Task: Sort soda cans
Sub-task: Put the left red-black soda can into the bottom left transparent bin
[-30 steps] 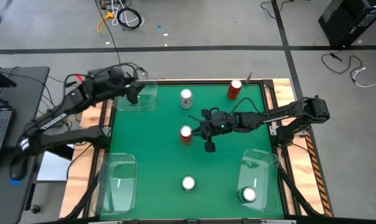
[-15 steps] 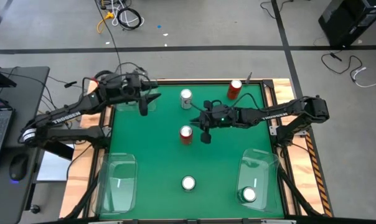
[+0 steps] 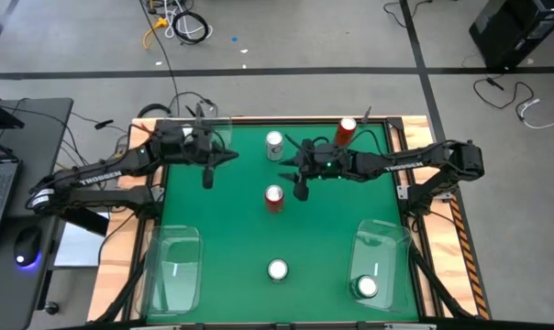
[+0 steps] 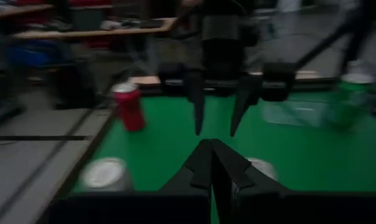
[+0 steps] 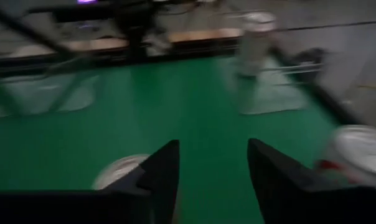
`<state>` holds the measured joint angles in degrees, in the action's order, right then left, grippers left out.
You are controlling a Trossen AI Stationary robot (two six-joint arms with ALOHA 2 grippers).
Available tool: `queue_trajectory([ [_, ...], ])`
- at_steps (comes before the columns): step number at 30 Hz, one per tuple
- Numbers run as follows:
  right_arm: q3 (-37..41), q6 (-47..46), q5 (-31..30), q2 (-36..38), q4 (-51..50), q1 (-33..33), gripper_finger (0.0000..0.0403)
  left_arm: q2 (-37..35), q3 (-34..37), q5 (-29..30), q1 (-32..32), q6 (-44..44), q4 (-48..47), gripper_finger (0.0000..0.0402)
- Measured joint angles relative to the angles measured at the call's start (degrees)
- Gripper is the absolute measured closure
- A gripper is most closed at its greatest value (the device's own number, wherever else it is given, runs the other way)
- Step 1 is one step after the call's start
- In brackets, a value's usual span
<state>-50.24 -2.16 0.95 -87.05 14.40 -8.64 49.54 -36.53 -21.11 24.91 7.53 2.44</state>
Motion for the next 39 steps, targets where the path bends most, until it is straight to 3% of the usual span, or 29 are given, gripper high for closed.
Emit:
queue_trajectory([
  [4,0.0,-2.5,3.5,0.0,-0.8,3.0,0.0168,-0.1,1.4,-4.8,-2.0,-0.6,2.2,0.0399],
  [9,0.0,-2.8,0.9,0.7,-1.9,7.2,0.0109,3.4,2.3,-3.6,-5.2,-4.5,6.0,0.0386],
  [14,0.0,-4.4,0.0,2.3,-6.1,8.7,0.0068,9.5,1.1,-3.3,-9.1,-6.6,5.5,0.0332],
  [18,0.0,-6.3,-0.9,2.4,-12.9,8.7,0.0061,13.6,0.7,-1.0,-11.4,-6.7,5.4,0.0279],
  [22,0.0,-8.8,-4.5,2.0,-17.2,8.6,0.0103,17.4,0.7,0.7,-12.9,-7.3,5.0,0.0234],
  [31,4.9,-7.2,-4.9,1.8,-9.1,8.5,0.0296,25.1,0.7,6.6,-15.3,-9.4,5.4,0.0146],
  [35,8.3,-9.6,-3.2,1.8,-2.9,8.0,0.0311,26.0,0.7,9.5,-15.3,-9.5,5.8,0.0118],
  [39,10.7,-10.1,-2.9,1.8,1.6,8.0,0.0284,26.4,1.2,9.2,-15.6,-9.7,7.0,0.0103],
])
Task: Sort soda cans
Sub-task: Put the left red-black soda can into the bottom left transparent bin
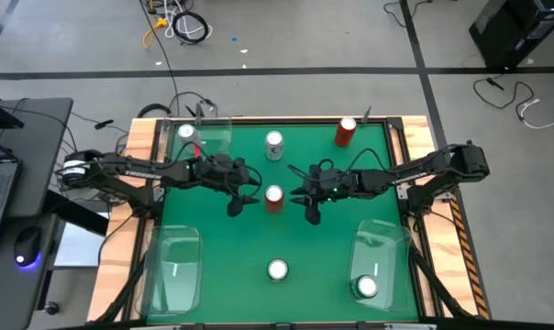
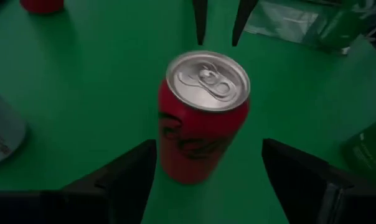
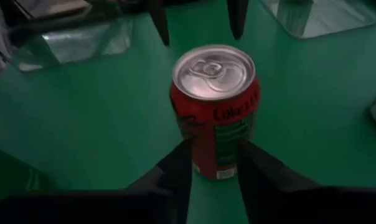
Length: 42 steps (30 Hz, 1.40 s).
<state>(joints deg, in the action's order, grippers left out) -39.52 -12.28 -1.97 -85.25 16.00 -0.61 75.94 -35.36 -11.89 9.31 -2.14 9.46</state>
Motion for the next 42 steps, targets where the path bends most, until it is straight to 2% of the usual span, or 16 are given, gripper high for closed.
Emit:
queue_trajectory([
  [3,1.8,0.0,0.1,0.0,3.6,0.1,0.0257,1.7,2.1,0.0,-0.4,-1.0,3.2,0.01],
  [7,2.9,0.3,0.1,0.0,4.7,0.1,0.0236,4.5,5.5,0.3,-0.6,-3.1,14.2,0.01],
  [12,3.3,0.3,2.2,-3.1,10.4,0.0,0.0246,9.3,8.3,0.7,-0.6,-5.8,25.8,0.01],
  [17,3.1,0.0,2.9,-10.1,17.7,-0.7,0.0263,14.7,8.5,0.3,-0.8,-7.3,33.4,0.01],
  [22,3.2,-1.1,3.2,-13.7,22.2,-1.3,0.0266,19.1,8.8,-0.1,-0.8,-7.7,40.4,0.0099],
  [37,3.3,-0.7,6.1,-13.9,22.1,-3.0,0.0281,23.3,8.9,-1.4,-0.7,-9.0,48.5,0.0099],
  [42,3.3,-0.6,6.4,-13.9,22.2,-3.0,0.0279,23.4,9.3,0.5,-0.8,-9.1,49.2,0.0098],
])
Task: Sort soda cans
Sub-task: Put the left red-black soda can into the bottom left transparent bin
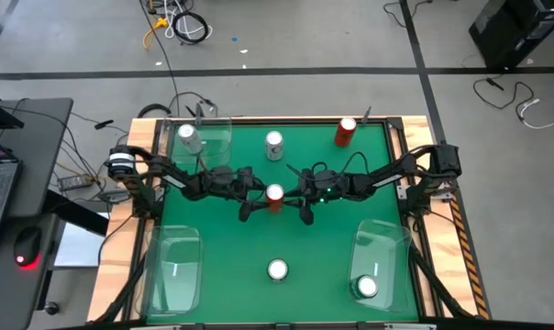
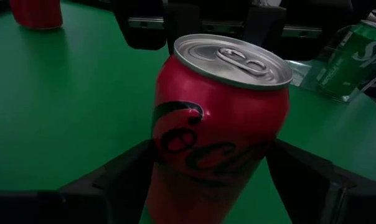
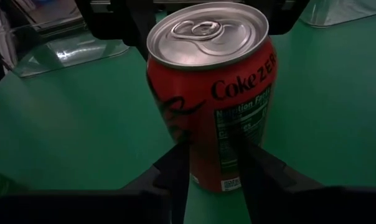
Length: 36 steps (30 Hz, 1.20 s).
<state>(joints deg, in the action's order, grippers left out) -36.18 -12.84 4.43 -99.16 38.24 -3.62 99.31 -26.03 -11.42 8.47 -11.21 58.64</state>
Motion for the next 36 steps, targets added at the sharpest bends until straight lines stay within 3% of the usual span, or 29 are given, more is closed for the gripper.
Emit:
queue_trajectory([
  [10,-0.1,-0.1,0.5,-0.1,0.2,0.1,0.0279,0.1,1.2,0.6,-1.4,-1.3,2.6,0.0092],
  [23,-0.7,-0.7,0.9,-0.1,0.6,0.1,0.0267,0.1,0.8,3.0,-2.6,-1.0,4.0,0.0034],
  [29,-0.7,-0.7,1.4,-0.1,0.4,0.1,0.0265,0.0,0.6,3.6,-3.5,-1.0,3.1,0.0044],
  [36,-0.6,-0.6,1.6,-0.1,0.5,0.2,0.0263,0.0,0.0,4.3,-4.2,0.5,2.4,0.0082],
])
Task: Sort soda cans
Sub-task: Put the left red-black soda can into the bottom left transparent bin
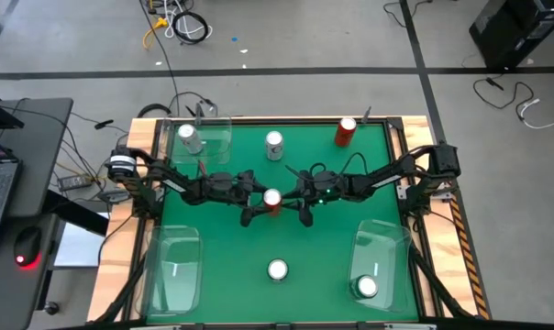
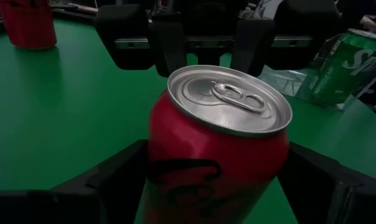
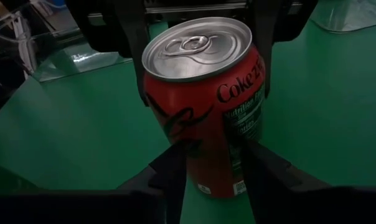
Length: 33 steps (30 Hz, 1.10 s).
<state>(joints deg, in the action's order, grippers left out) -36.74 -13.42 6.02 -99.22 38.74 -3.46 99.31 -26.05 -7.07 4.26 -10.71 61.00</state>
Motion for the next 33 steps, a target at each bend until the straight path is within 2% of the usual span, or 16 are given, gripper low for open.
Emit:
queue_trajectory([
  [8,0.0,0.0,1.0,0.1,0.2,0.0,0.0263,-0.7,0.2,-0.3,-0.1,0.0,1.8,0.009],
  [15,0.0,0.1,1.3,2.3,0.4,0.0,0.0263,-7.3,0.9,-0.5,0.2,1.5,1.9,0.0091],
  [20,0.0,1.0,1.2,5.1,0.2,0.0,0.0263,-13.6,0.9,-0.6,0.2,2.9,-2.6,0.0092],
  [26,0.0,1.5,1.2,7.6,-1.5,0.0,0.0263,-21.8,1.0,-1.4,-0.2,3.0,-12.5,0.0092],
  [33,0.0,1.6,1.1,8.2,-2.8,0.0,0.0263,-34.2,1.0,-5.4,-2.9,2.7,-24.0,0.0092],
])
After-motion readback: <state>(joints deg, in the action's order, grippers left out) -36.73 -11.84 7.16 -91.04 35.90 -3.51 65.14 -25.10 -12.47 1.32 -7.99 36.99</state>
